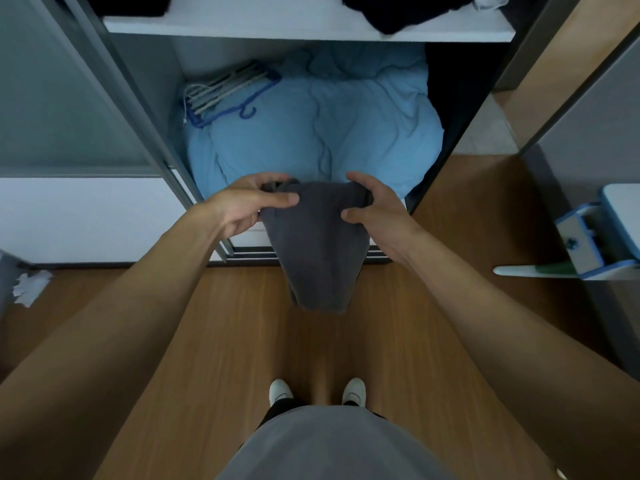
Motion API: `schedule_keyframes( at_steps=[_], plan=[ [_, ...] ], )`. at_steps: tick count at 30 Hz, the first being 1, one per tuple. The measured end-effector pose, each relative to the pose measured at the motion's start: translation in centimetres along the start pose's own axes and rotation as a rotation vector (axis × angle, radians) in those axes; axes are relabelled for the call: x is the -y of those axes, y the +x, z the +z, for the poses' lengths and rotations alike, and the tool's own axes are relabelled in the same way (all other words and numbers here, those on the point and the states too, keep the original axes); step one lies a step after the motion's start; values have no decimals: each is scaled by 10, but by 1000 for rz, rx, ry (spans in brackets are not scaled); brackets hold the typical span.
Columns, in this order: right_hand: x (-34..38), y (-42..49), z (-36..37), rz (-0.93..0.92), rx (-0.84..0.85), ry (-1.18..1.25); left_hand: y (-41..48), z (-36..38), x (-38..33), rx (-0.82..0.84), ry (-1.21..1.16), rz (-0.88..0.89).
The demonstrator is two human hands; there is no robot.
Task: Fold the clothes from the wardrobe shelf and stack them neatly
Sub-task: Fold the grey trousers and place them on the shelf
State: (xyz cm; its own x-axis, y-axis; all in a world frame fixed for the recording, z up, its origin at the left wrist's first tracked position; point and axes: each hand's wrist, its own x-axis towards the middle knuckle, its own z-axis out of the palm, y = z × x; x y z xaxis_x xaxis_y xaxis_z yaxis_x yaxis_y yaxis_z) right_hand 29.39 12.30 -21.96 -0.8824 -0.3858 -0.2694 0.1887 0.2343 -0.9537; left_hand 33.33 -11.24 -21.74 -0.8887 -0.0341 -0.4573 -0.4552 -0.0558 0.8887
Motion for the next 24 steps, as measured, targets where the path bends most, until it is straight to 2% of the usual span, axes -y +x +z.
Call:
schedule_keyframes(
  at_steps=[2,5,8,14,16,18,20,23,24],
  plan=[
    [2,0,0,-19,4,-108,-2,8,-3,62,210,20],
    [3,0,2,-84,-51,-373,2,18,-5,-55,654,97],
    [3,-1,-2,-171,-150,-590,6,18,-4,-194,824,211],
    [10,-2,-21,-280,-237,-1049,8,-3,-7,-313,1190,337],
    [17,1,-27,-241,-228,-1100,10,-8,-8,-318,1168,446],
    [25,4,-33,-165,-204,-994,9,-10,-9,-279,1044,556],
    [33,5,-39,-78,-169,-688,7,-11,-8,-219,797,583],
    [45,-2,-41,-42,-105,-238,3,-13,3,-68,259,470],
    [49,-3,-38,-48,-80,-139,4,-12,9,-14,186,420]
  ],
)
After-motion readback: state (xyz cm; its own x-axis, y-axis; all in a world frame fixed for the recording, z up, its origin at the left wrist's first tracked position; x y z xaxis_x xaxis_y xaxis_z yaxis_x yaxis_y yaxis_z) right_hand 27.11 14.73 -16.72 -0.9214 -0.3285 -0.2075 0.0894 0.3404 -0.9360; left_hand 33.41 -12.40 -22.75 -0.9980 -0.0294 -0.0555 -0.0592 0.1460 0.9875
